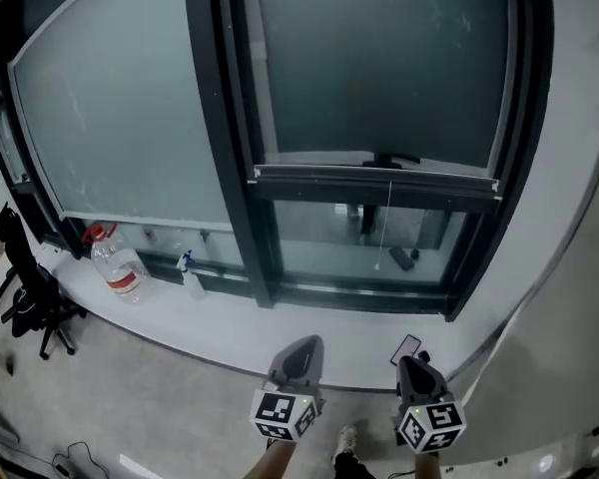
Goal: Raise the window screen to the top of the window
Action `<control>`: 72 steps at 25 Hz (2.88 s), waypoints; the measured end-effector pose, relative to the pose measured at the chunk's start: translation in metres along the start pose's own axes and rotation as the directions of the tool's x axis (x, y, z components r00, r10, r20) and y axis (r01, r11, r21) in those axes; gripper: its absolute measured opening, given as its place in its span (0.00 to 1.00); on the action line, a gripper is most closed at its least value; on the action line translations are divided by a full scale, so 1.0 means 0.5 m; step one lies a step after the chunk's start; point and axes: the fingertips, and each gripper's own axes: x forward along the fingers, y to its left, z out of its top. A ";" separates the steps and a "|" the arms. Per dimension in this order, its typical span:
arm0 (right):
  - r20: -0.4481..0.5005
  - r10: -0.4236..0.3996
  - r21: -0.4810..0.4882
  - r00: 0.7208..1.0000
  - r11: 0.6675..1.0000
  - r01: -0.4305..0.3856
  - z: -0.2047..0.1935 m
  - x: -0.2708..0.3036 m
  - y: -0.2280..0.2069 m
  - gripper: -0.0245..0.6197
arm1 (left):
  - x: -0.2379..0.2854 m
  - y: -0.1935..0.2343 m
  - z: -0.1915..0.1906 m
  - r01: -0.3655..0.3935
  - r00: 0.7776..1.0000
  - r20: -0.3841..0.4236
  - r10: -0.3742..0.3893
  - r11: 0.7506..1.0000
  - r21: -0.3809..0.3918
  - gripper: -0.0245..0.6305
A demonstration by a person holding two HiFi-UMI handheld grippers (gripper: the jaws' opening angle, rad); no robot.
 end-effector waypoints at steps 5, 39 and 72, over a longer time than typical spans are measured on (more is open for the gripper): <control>-0.006 0.023 -0.007 1.000 1.000 -0.023 0.047 0.138 -0.122 0.05 | 0.187 0.034 0.016 -0.011 1.000 -0.002 0.011 1.000 0.014 0.04; 0.021 -0.057 -0.297 0.998 0.953 0.060 0.260 0.704 -0.349 0.05 | 0.762 0.280 0.071 0.084 0.996 -0.013 -0.085 0.928 0.362 0.04; -0.434 -0.232 -0.901 0.871 0.085 -0.426 0.334 0.734 -0.513 0.09 | 0.835 0.366 0.061 0.585 0.741 -0.611 0.278 0.179 0.791 0.12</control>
